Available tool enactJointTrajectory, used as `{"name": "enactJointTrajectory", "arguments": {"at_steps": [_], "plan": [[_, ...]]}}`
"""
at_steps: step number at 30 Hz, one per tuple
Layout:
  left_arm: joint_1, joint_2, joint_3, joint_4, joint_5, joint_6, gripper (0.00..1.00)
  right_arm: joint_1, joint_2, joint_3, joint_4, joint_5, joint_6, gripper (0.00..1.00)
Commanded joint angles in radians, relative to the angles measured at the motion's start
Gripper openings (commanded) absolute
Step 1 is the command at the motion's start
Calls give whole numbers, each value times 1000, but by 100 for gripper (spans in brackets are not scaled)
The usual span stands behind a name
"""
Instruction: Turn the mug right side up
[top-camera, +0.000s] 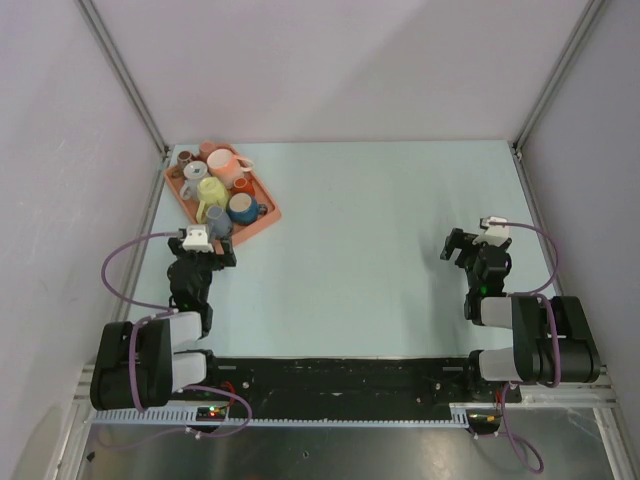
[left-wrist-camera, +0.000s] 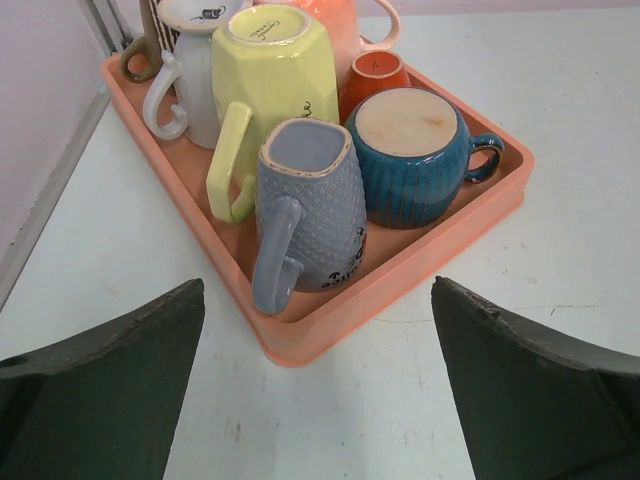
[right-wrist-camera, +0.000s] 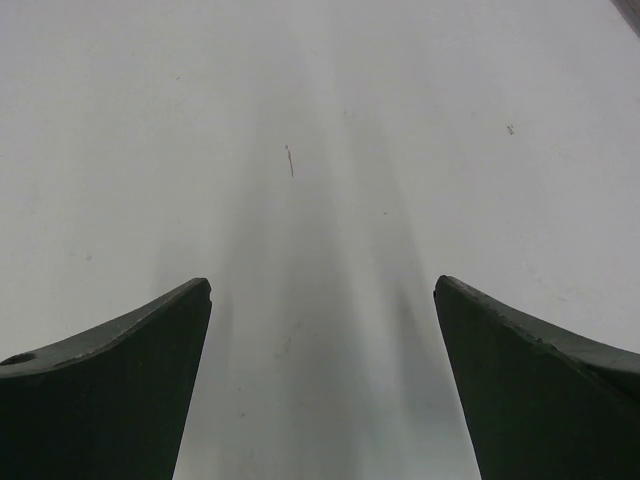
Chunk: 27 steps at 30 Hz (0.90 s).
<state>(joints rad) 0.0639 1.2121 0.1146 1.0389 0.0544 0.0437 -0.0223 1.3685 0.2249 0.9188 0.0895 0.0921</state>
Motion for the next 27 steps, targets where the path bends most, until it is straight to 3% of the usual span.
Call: {"name": "enactJointTrajectory", "arguments": {"at_steps": [1, 5, 7, 9, 11, 14, 18, 21, 27], "plan": [[13, 24, 41, 54, -24, 0, 98, 4, -28, 19, 59, 33, -6, 99], [16, 26, 31, 93, -21, -9, 99, 3, -138, 98, -160, 77, 9, 99], [29, -51, 37, 34, 24, -5, 98, 1, -201, 151, -284, 67, 28, 99], [32, -192, 108, -187, 130, 41, 98, -3, -250, 205, -373, 31, 54, 99], [31, -304, 261, -527, 217, 107, 98, 1, -277, 261, -442, -21, 72, 99], [32, -351, 500, -1030, 225, 149, 98, 15, -280, 333, -505, -96, 111, 99], [38, -243, 806, -1573, 186, 233, 98, 79, -228, 417, -510, -168, 127, 99], [49, -100, 961, -1823, 169, 281, 93, 133, -185, 458, -496, -213, 115, 99], [54, 133, 1062, -1894, 95, 380, 69, 216, -147, 474, -490, -229, 125, 100]]}}
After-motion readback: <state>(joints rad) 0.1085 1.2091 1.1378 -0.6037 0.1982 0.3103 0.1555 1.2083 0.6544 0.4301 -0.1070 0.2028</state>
